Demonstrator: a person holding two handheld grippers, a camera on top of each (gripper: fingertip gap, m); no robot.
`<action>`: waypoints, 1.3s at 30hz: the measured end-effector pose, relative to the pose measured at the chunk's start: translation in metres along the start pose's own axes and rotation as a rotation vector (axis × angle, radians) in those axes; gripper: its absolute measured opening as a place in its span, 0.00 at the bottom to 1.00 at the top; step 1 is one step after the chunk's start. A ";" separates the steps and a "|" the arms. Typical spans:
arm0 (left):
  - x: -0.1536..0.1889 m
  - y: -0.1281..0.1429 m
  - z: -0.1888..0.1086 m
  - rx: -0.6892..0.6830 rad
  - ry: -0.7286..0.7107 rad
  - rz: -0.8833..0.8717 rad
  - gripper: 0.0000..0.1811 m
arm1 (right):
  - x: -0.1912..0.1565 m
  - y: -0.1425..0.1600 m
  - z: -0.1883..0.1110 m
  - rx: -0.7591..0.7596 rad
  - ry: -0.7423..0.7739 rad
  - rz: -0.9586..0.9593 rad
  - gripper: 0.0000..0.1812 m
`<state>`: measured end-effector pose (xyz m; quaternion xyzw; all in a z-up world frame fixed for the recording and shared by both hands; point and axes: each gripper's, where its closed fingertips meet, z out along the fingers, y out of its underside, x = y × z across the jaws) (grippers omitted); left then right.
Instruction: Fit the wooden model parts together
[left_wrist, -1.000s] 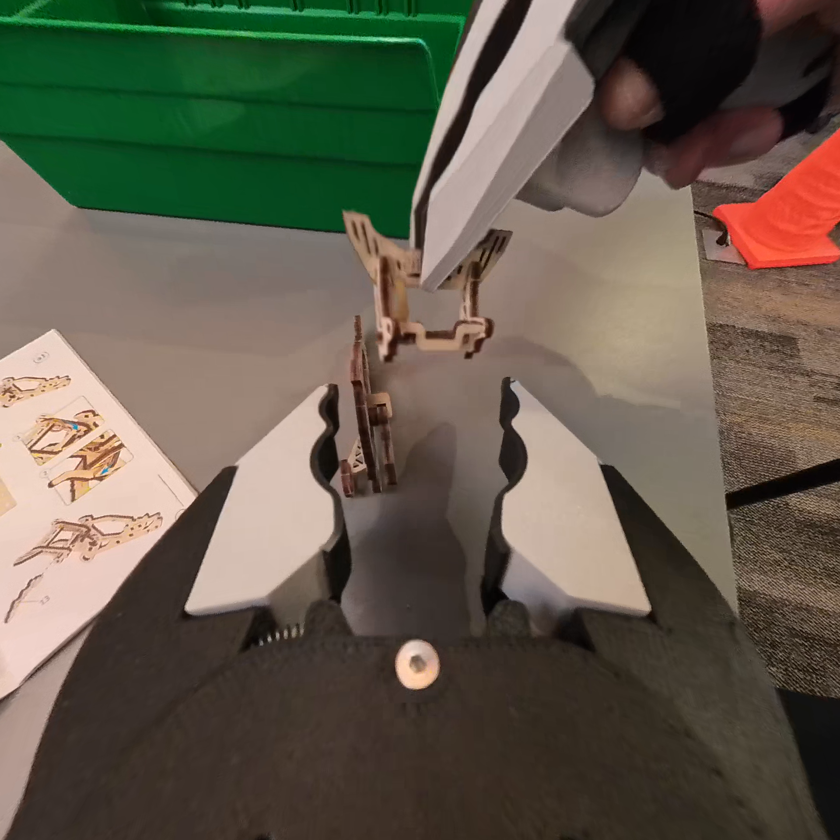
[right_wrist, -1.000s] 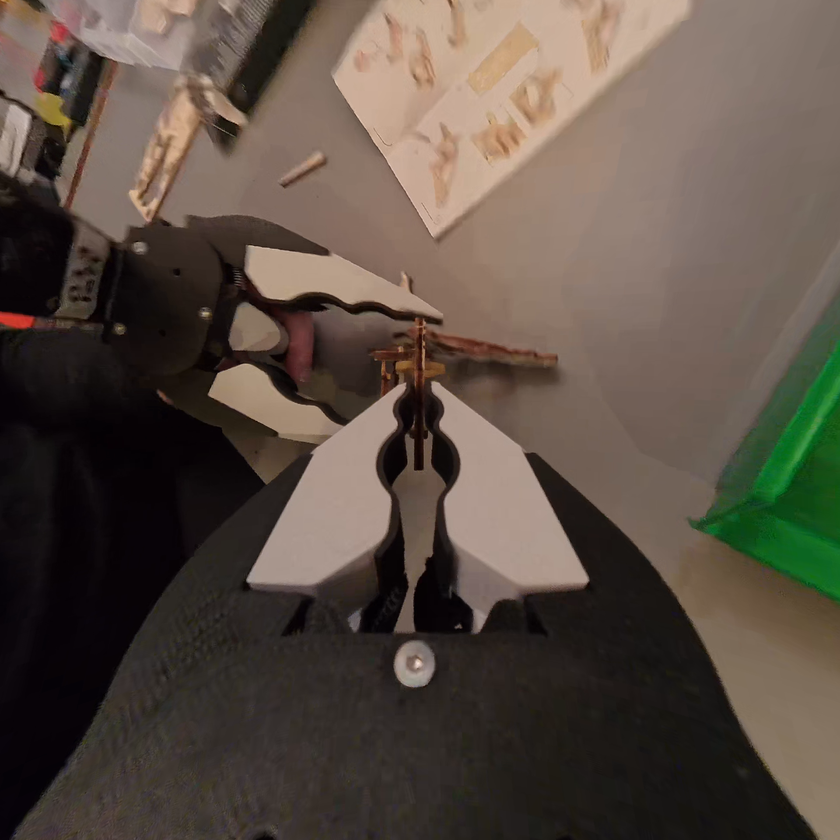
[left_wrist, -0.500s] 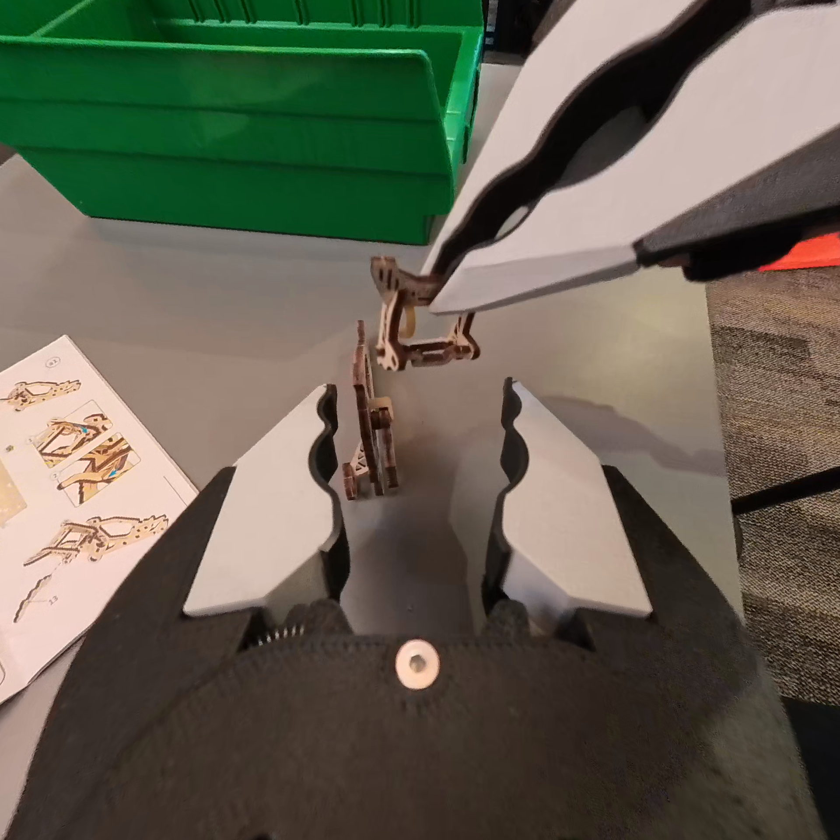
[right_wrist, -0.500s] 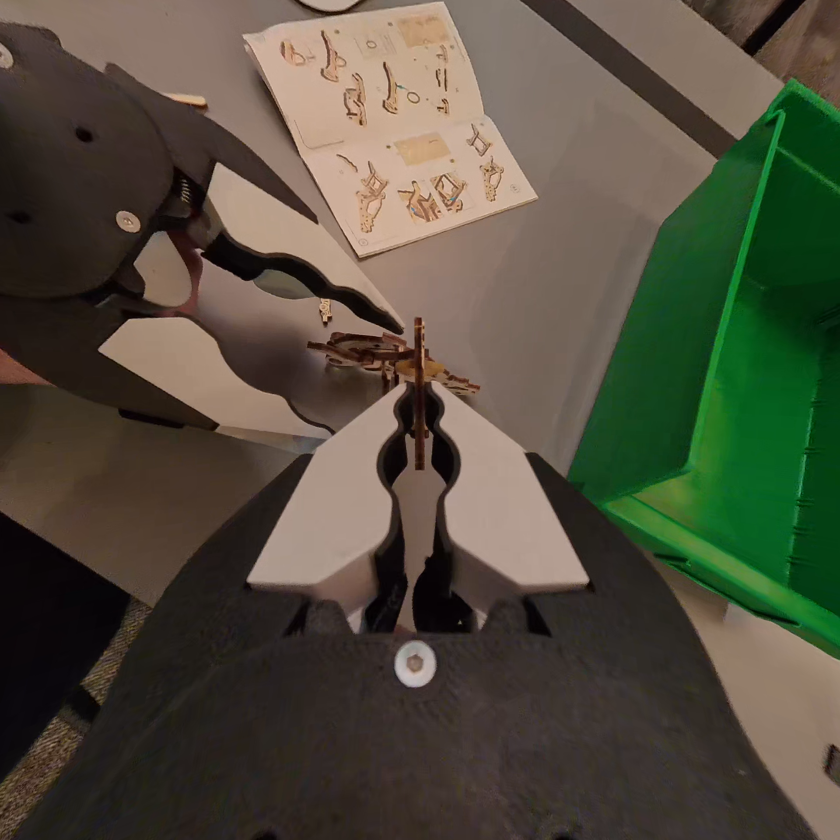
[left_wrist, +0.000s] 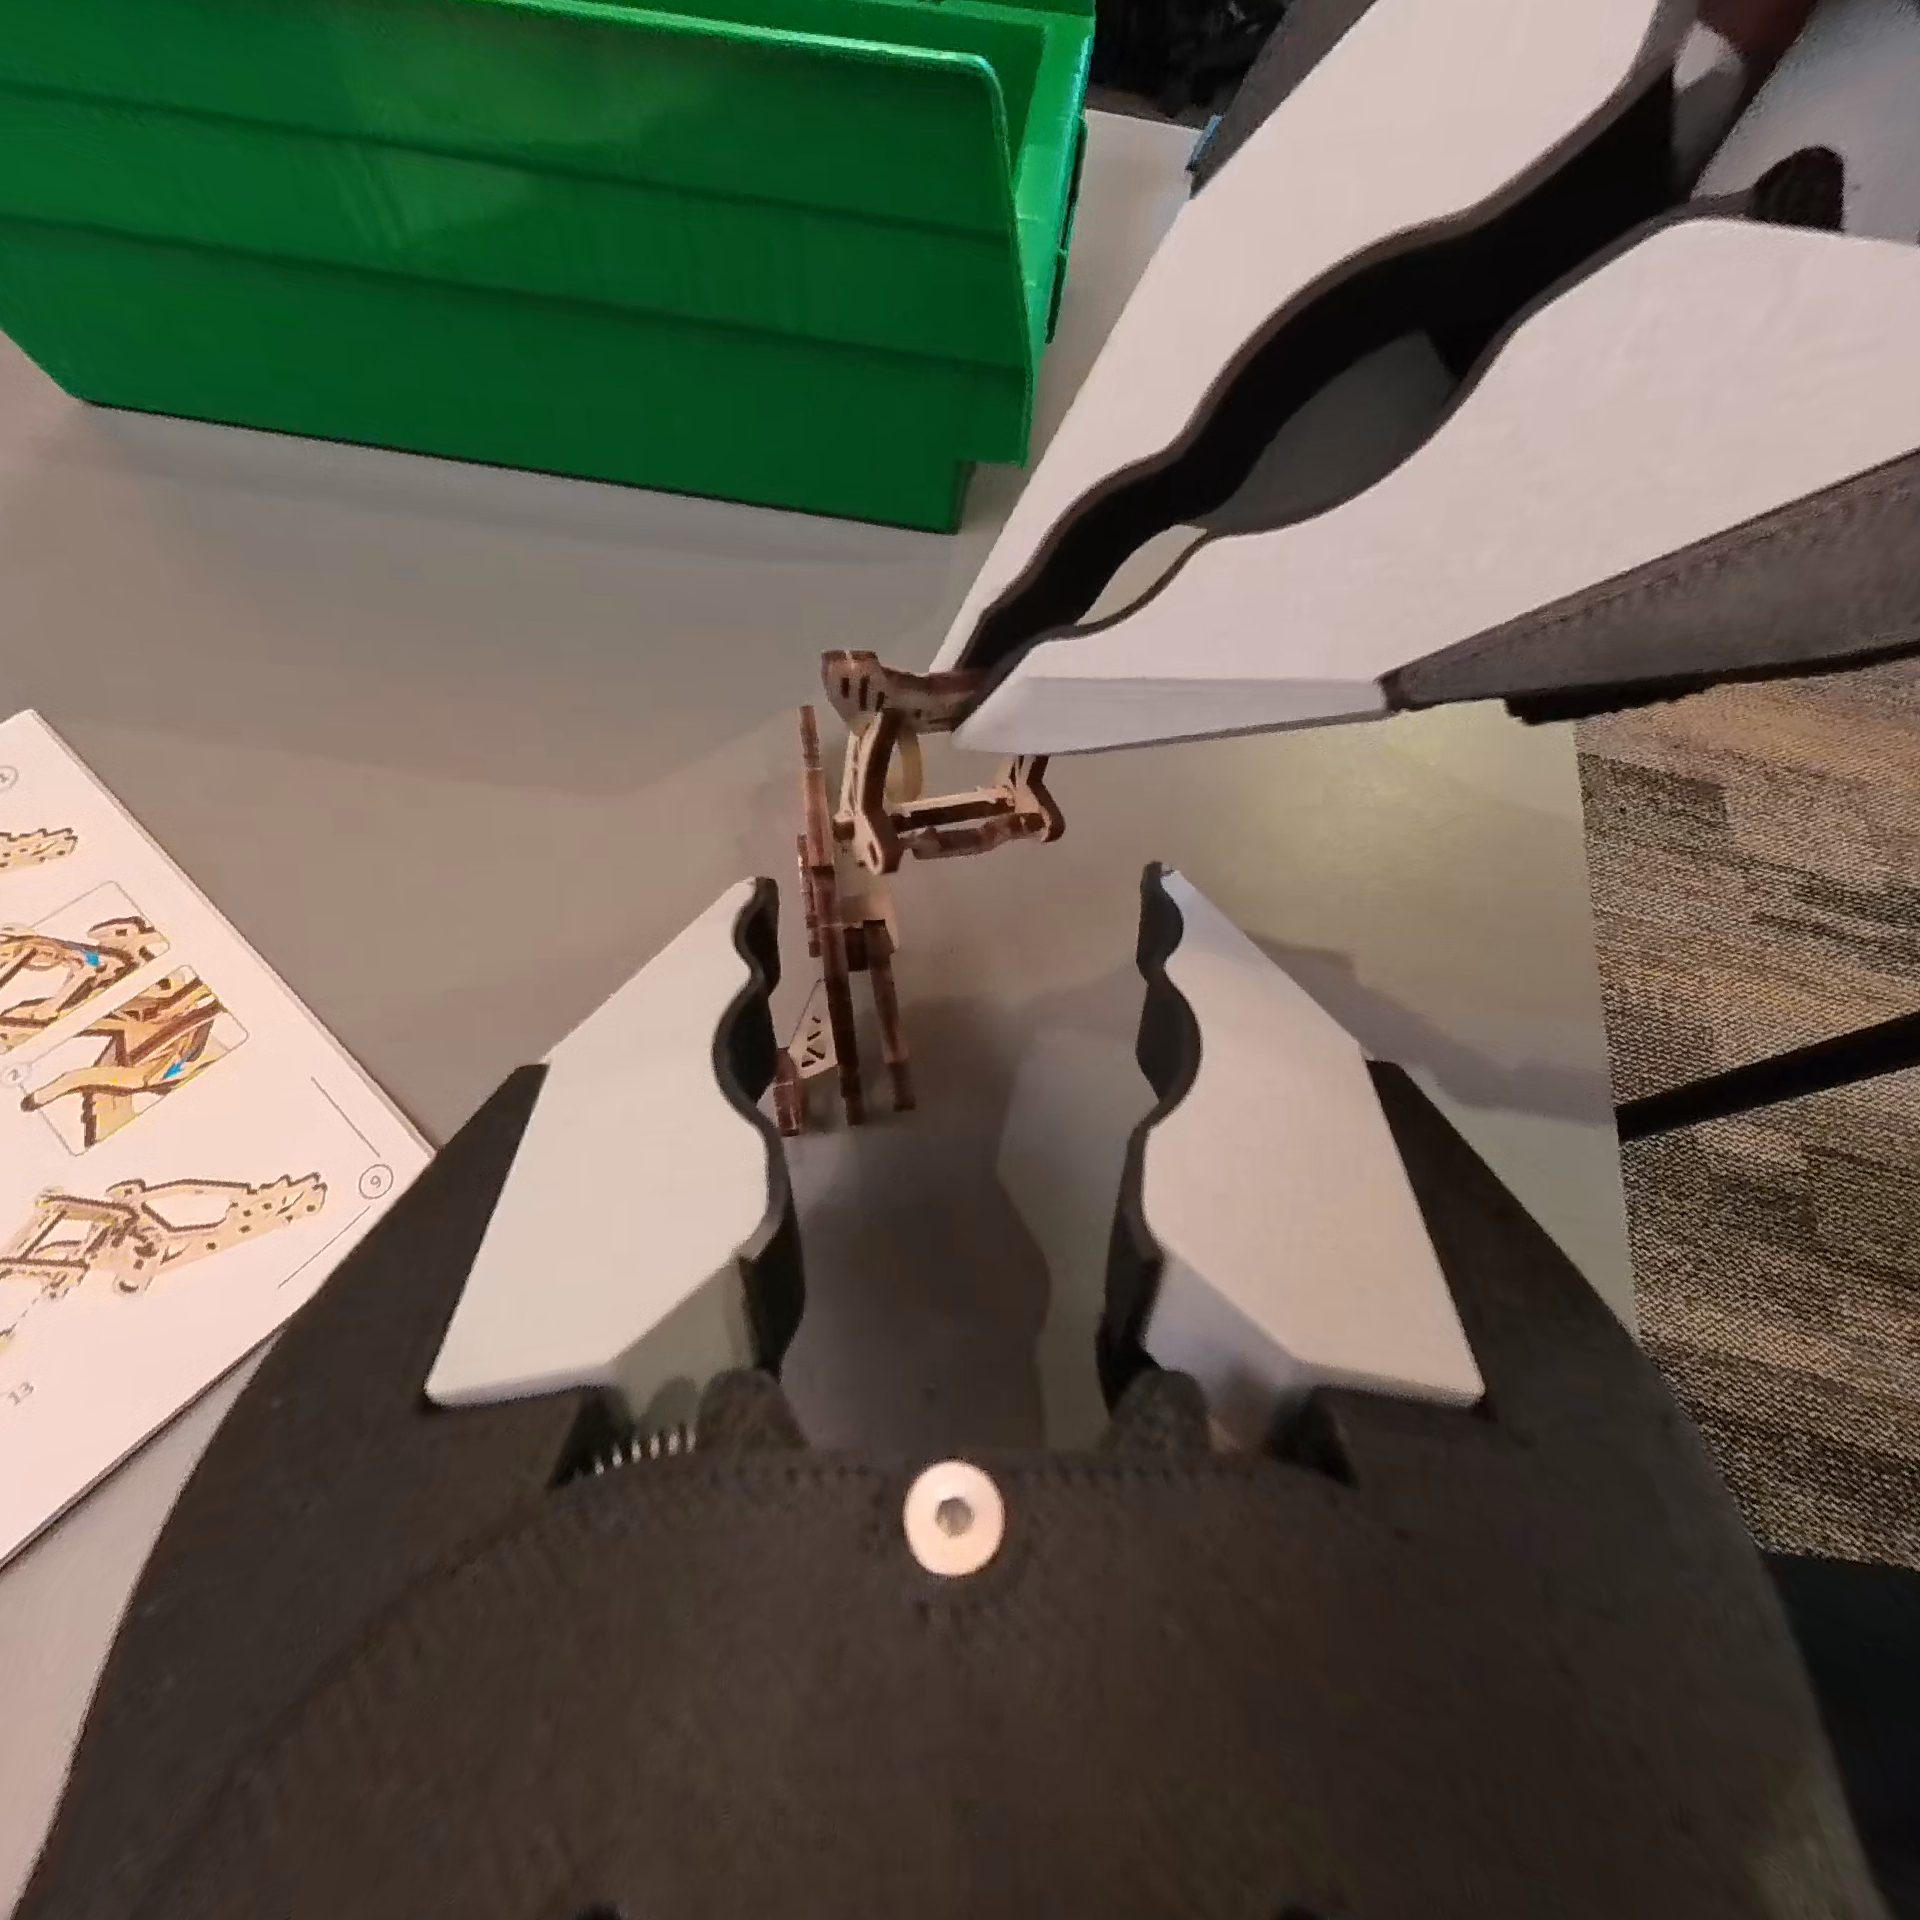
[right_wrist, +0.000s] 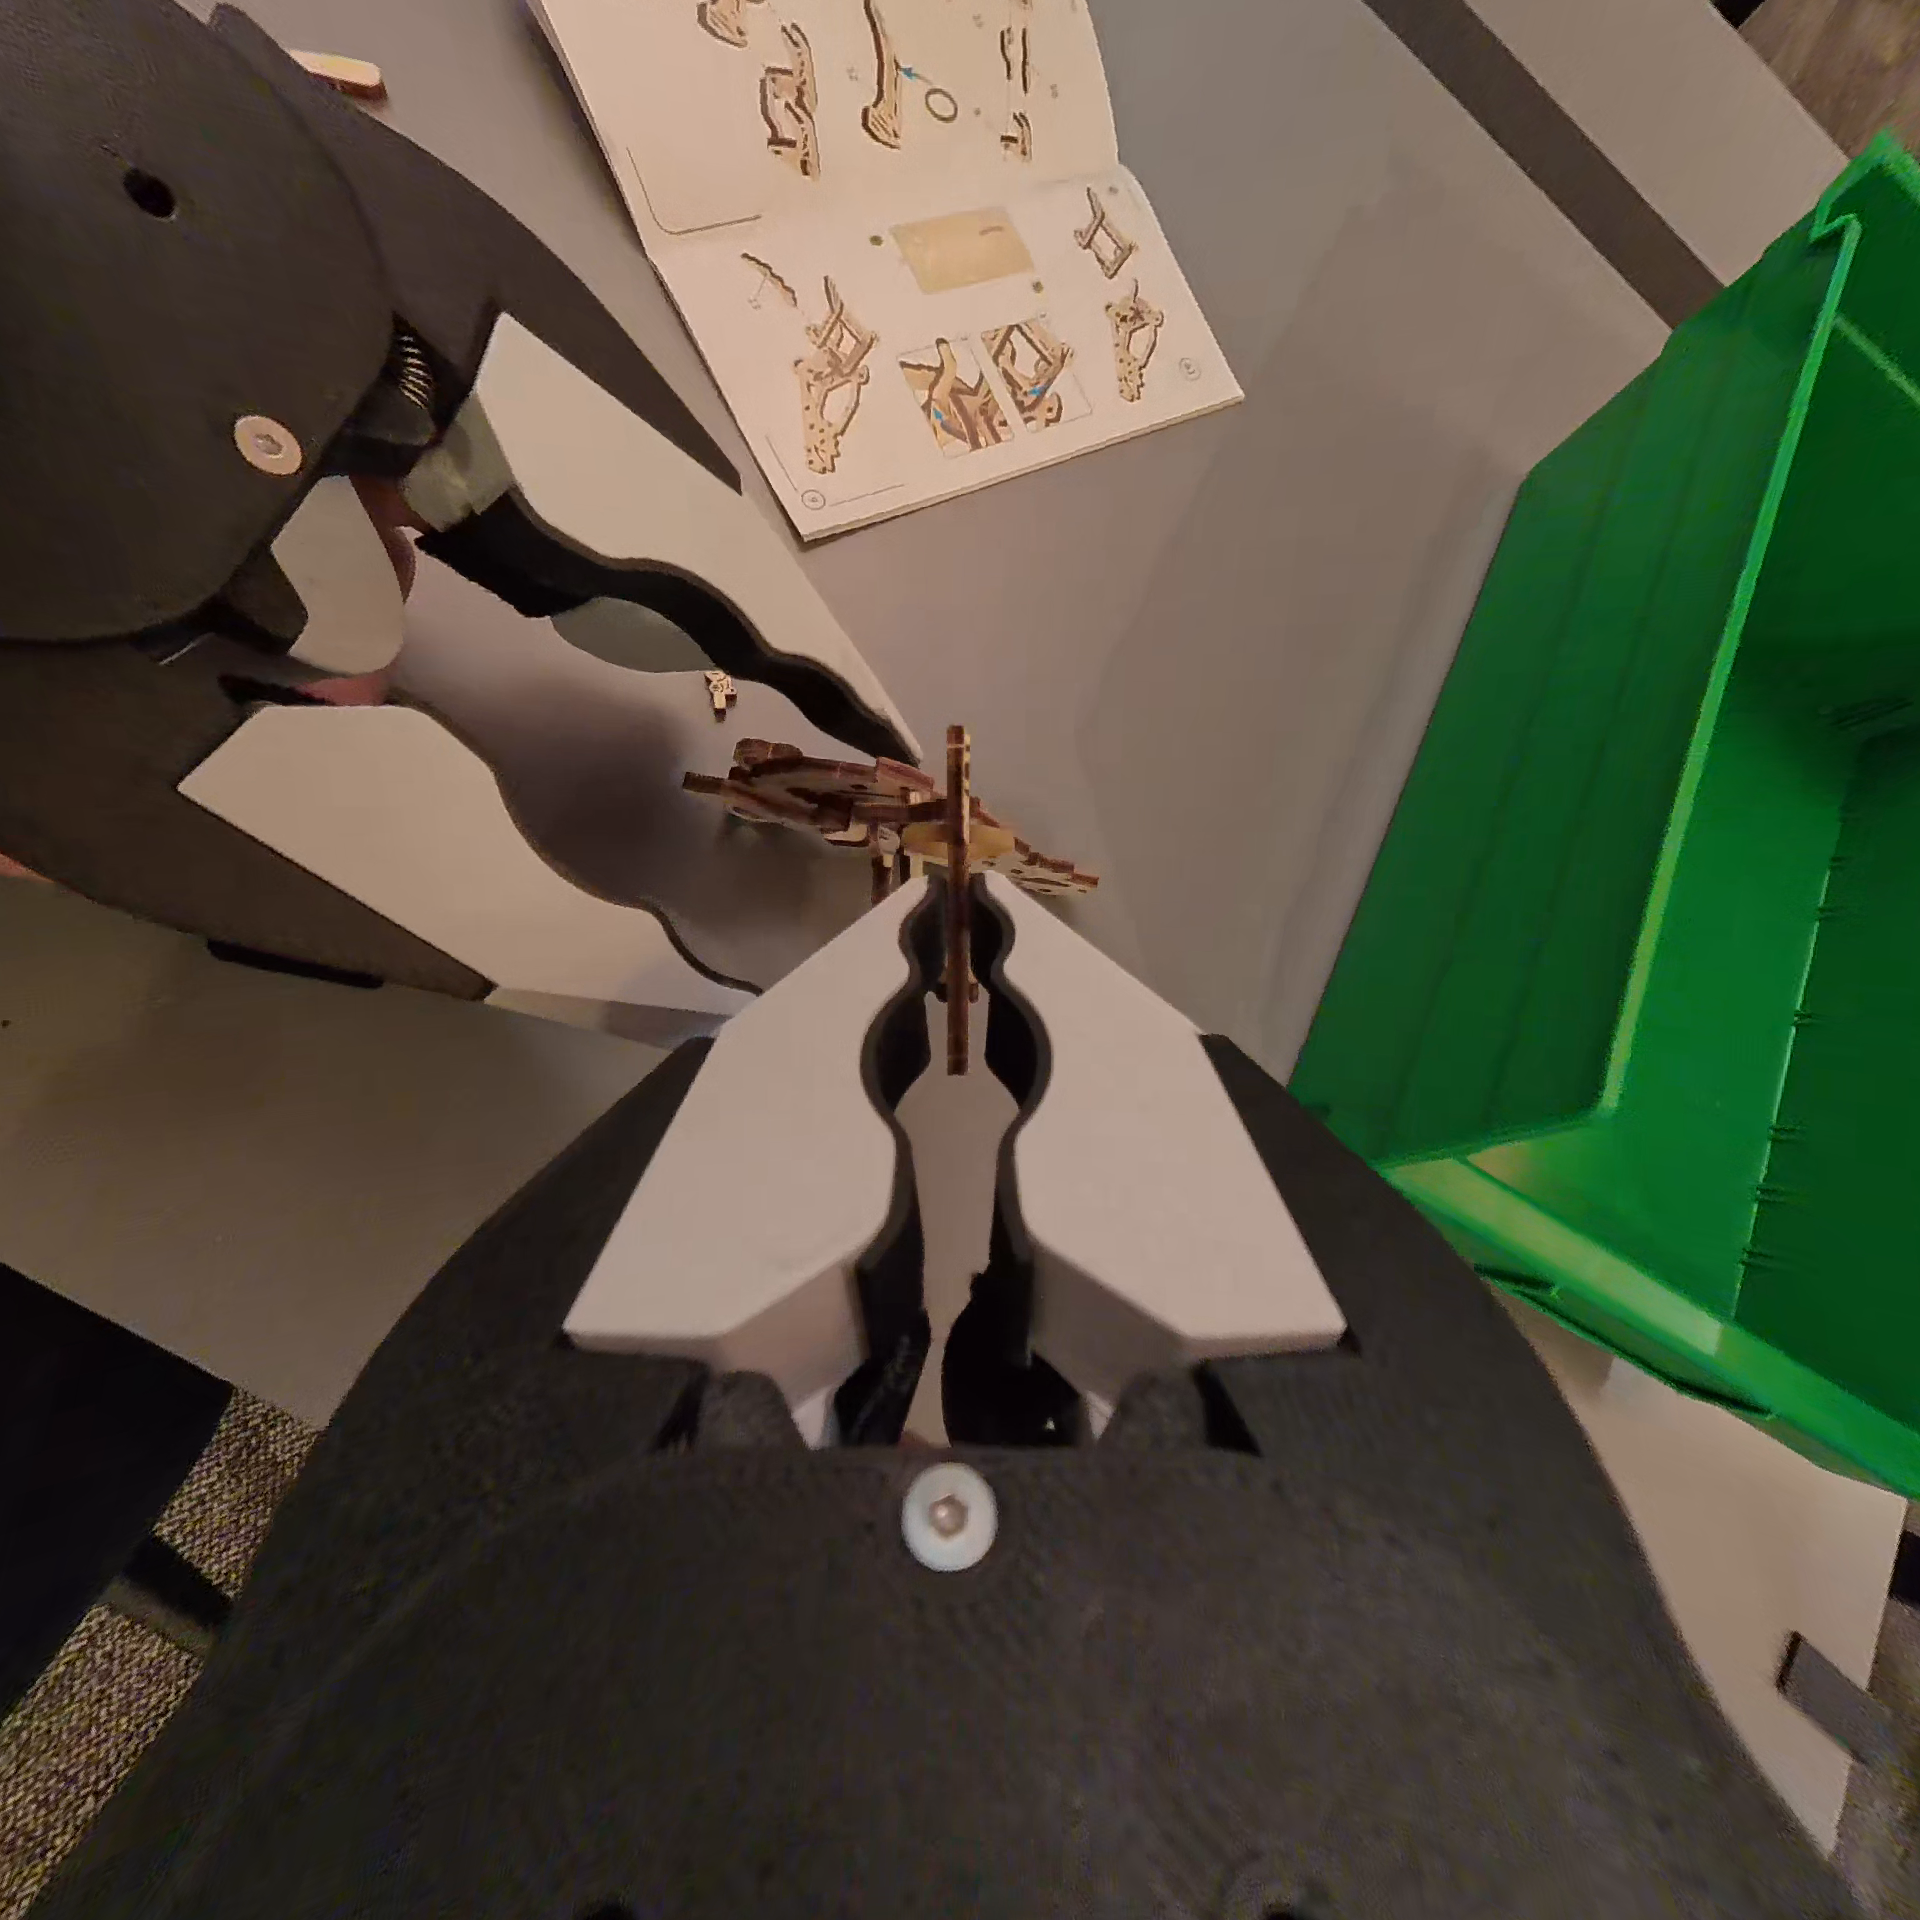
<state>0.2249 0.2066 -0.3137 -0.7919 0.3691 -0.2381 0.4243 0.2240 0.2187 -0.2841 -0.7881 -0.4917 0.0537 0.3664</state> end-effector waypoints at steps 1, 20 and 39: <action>0.000 0.000 0.000 -0.001 0.002 -0.003 0.37 | 0.001 0.001 0.001 -0.006 0.003 -0.002 0.00; 0.000 0.004 0.004 -0.034 -0.012 0.018 0.32 | -0.002 0.000 0.003 -0.027 0.034 -0.003 0.00; -0.008 0.000 0.004 -0.013 -0.073 0.030 0.32 | 0.001 -0.001 0.002 -0.029 0.035 0.051 0.00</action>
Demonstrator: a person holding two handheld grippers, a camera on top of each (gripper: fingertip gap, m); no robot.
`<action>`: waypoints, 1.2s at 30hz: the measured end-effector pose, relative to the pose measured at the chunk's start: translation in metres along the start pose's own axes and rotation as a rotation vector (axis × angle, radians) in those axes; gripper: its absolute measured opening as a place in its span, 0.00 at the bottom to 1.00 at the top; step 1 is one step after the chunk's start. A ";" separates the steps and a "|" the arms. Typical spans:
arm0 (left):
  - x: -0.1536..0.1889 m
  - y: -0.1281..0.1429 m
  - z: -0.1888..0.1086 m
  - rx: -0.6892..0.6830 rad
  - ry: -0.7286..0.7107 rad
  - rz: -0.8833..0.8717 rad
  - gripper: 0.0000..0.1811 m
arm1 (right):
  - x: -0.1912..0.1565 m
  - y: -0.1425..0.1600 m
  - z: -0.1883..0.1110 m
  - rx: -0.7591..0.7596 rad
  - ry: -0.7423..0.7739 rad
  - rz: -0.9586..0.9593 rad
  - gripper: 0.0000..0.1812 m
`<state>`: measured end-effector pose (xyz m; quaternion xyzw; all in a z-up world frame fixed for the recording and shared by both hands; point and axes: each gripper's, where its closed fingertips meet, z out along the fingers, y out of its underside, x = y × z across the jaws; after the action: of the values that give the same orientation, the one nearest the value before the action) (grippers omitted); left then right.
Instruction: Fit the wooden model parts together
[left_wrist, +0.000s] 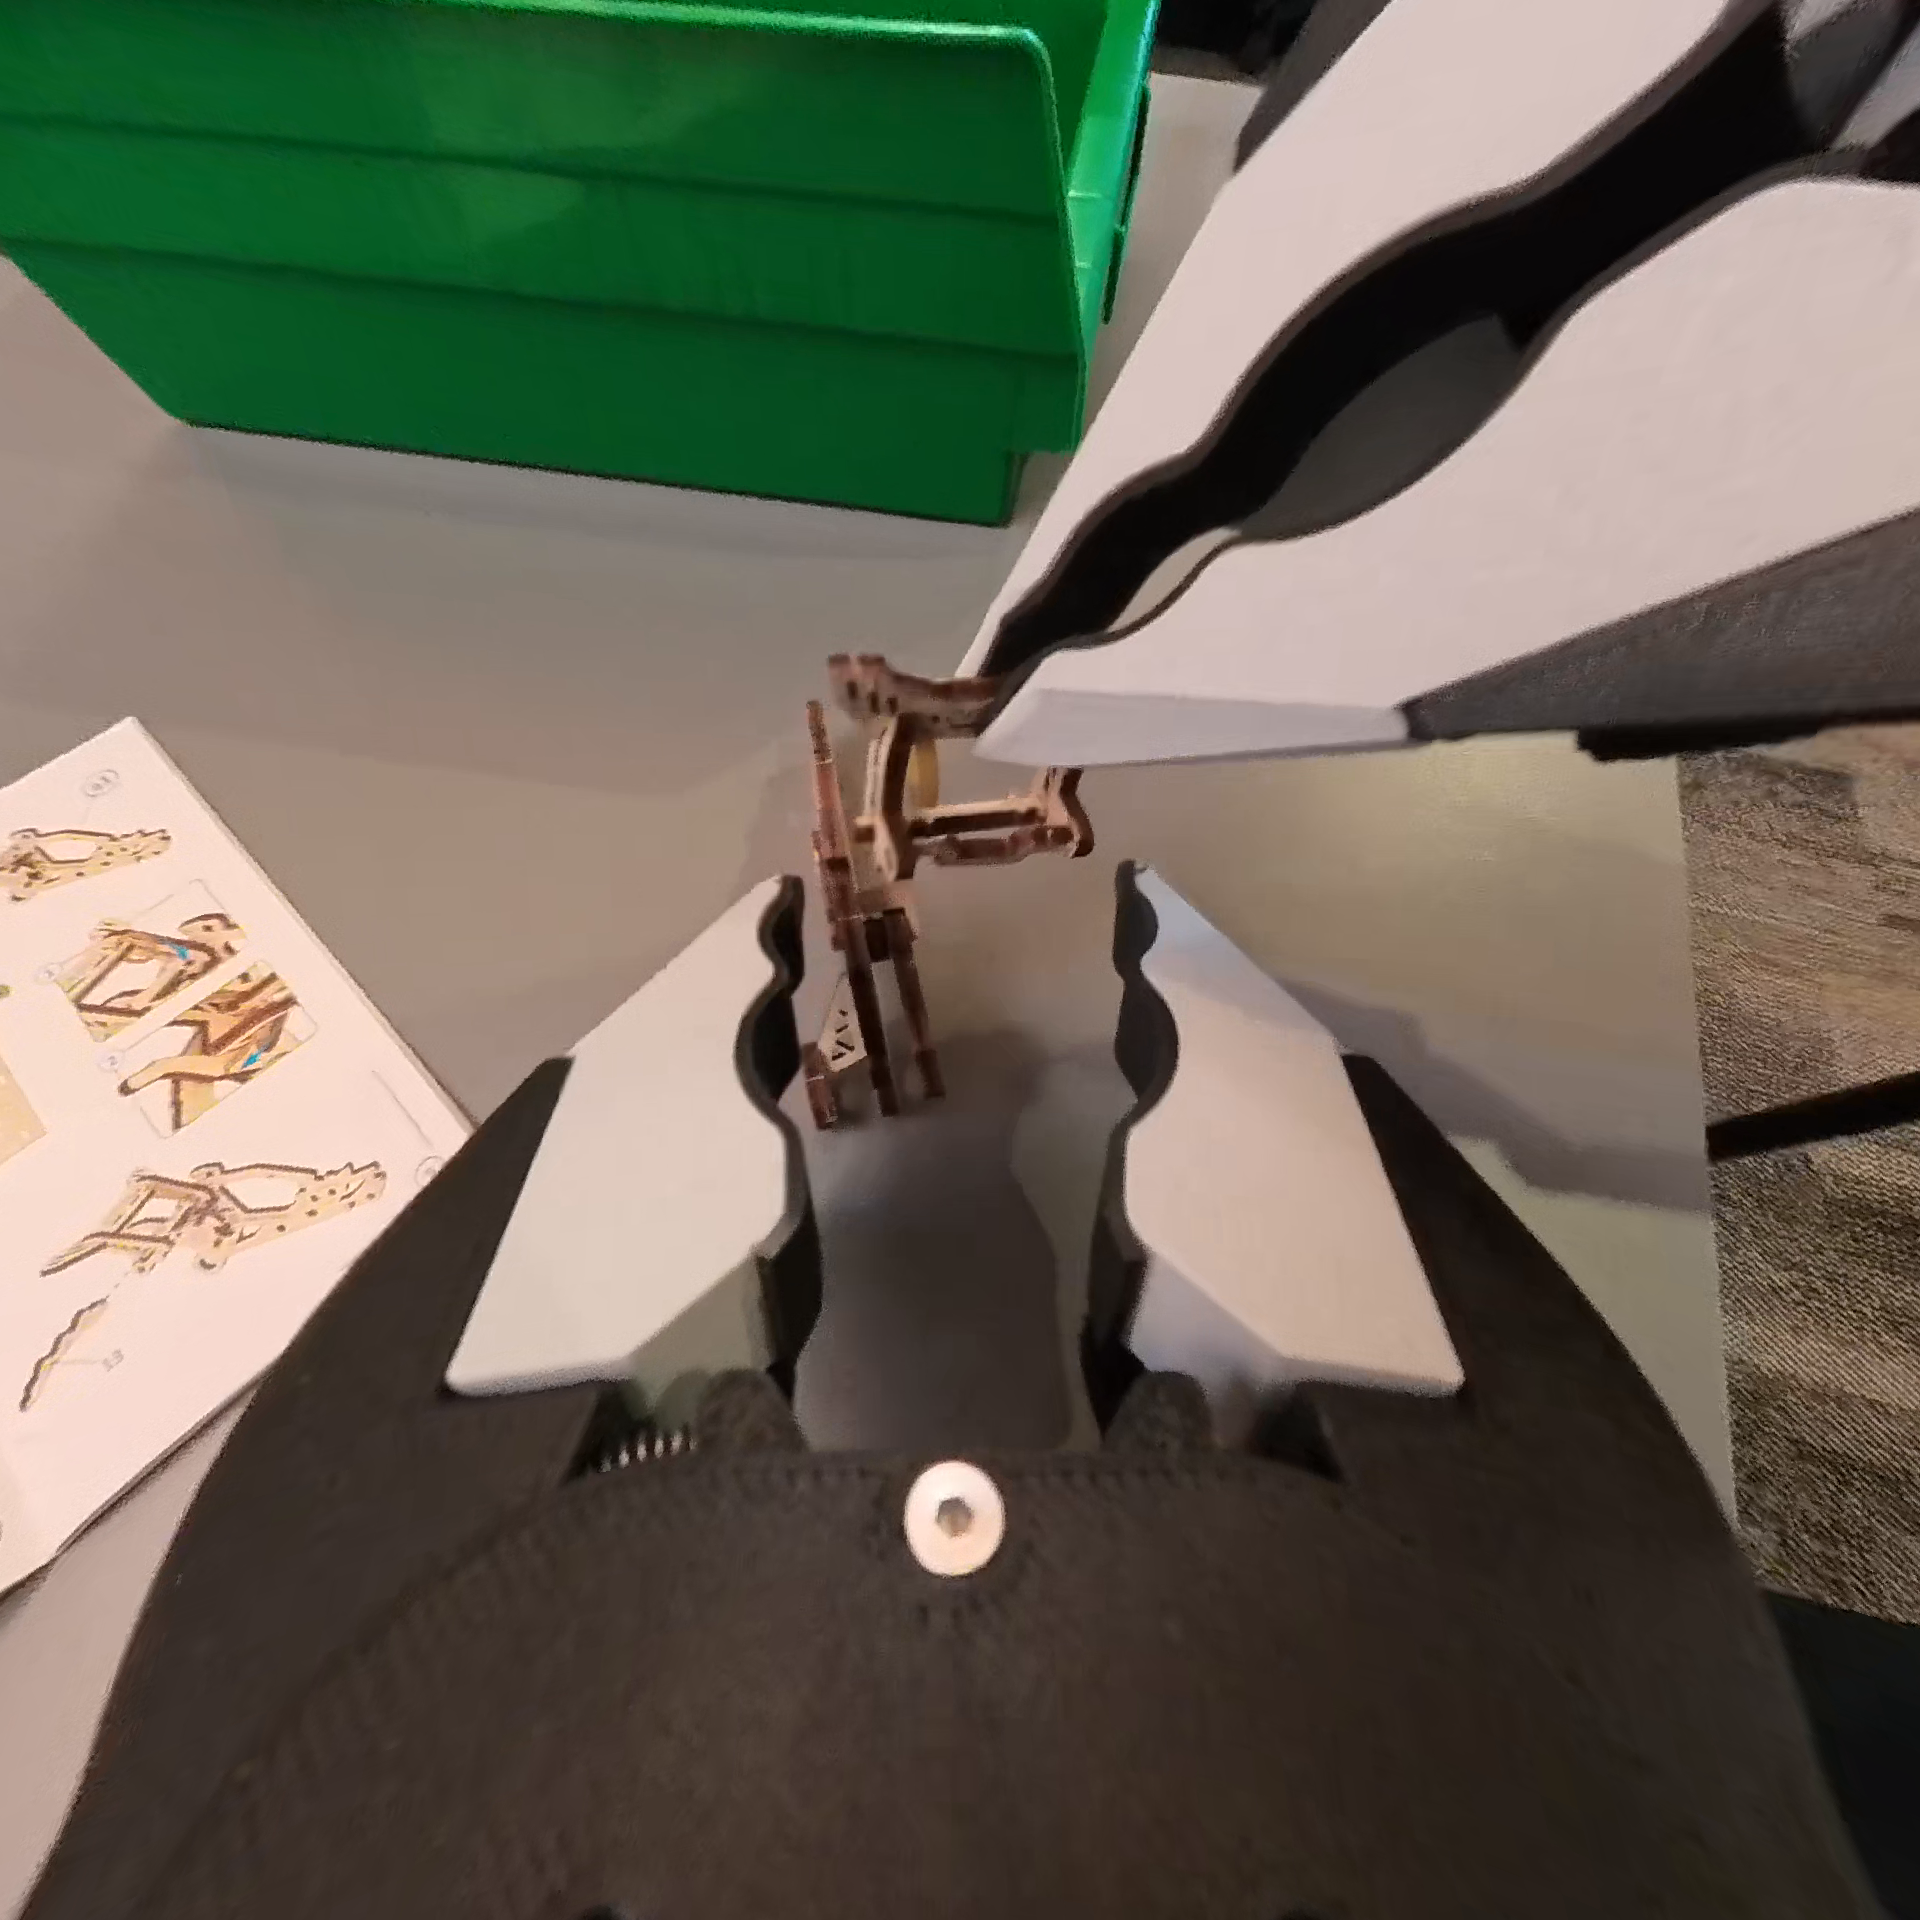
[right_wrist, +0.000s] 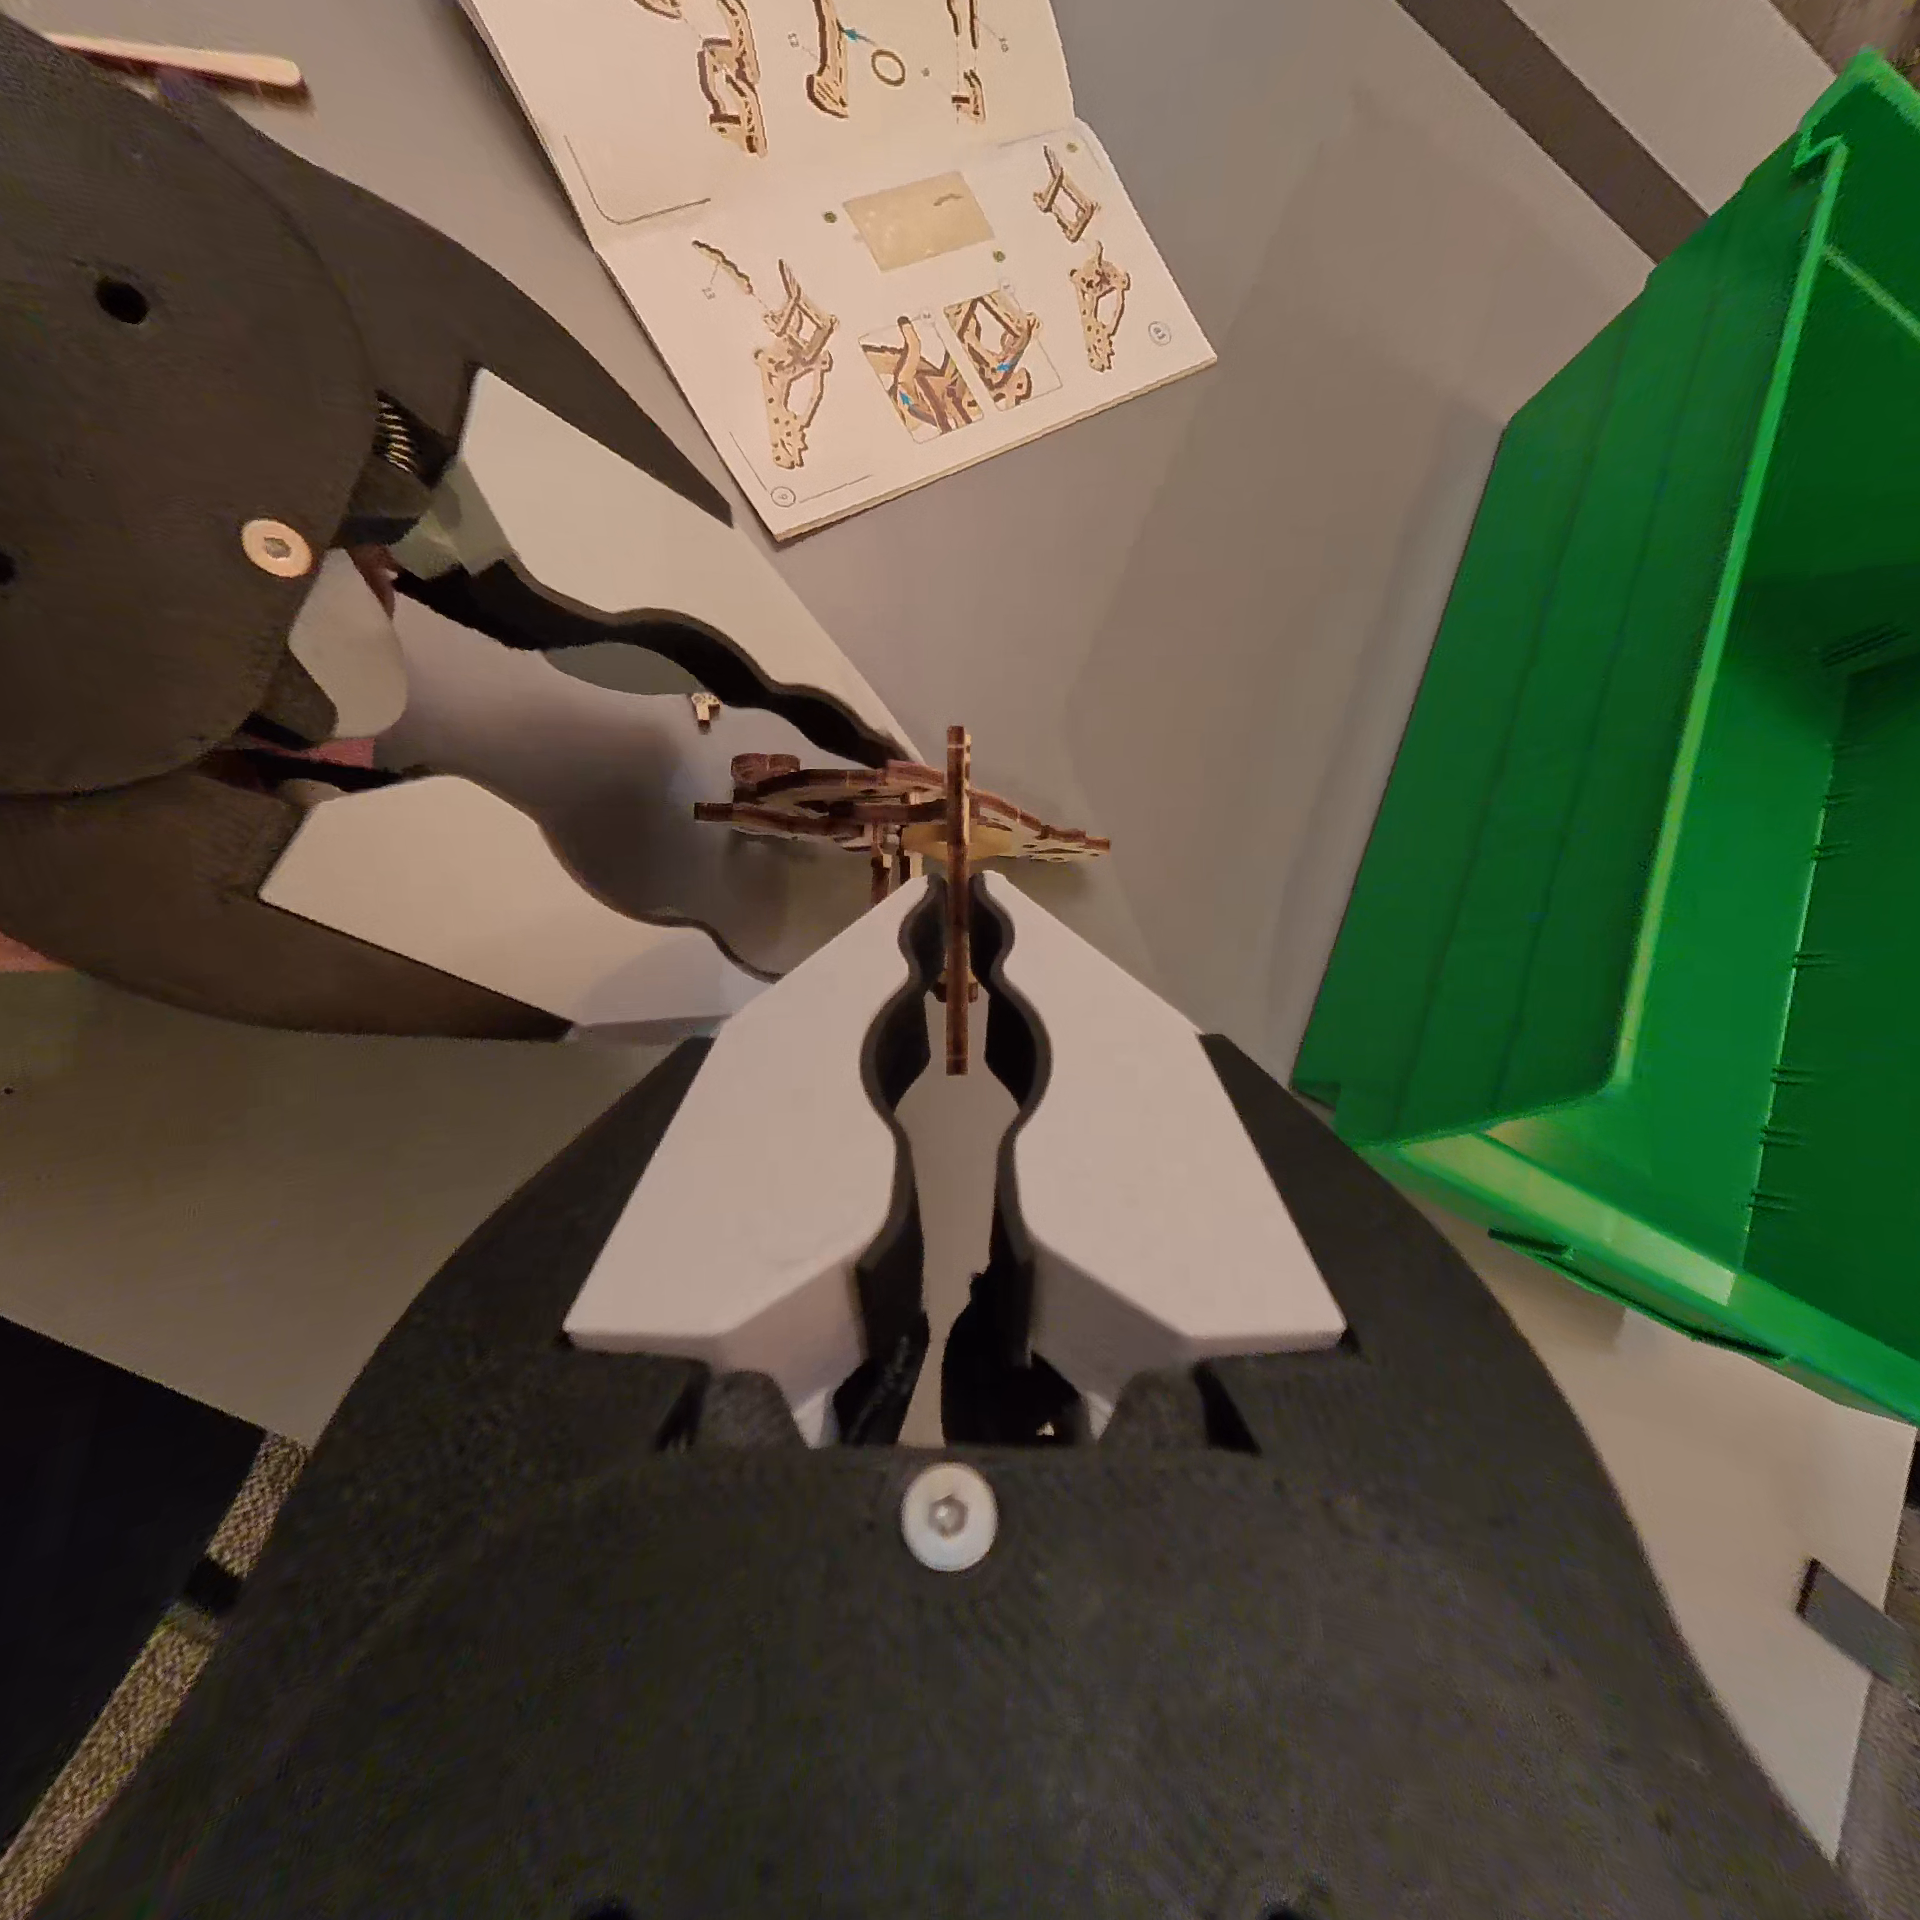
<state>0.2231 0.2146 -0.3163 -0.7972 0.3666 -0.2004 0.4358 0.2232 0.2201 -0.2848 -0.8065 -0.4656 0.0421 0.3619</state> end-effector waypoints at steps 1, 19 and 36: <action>-0.001 -0.001 -0.002 0.013 -0.007 0.001 0.33 | 0.001 0.000 -0.002 0.004 -0.002 0.007 0.00; 0.011 -0.035 -0.049 0.186 -0.309 0.439 0.22 | -0.016 -0.023 -0.037 0.231 -0.381 0.458 0.00; 0.019 -0.034 -0.047 0.218 -0.201 0.457 0.22 | -0.019 -0.019 -0.038 0.241 -0.542 0.468 0.05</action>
<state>0.2196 0.1859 -0.2625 -0.6581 0.4682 -0.0550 0.5871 0.2145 0.1901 -0.2503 -0.8024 -0.3392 0.3898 0.2986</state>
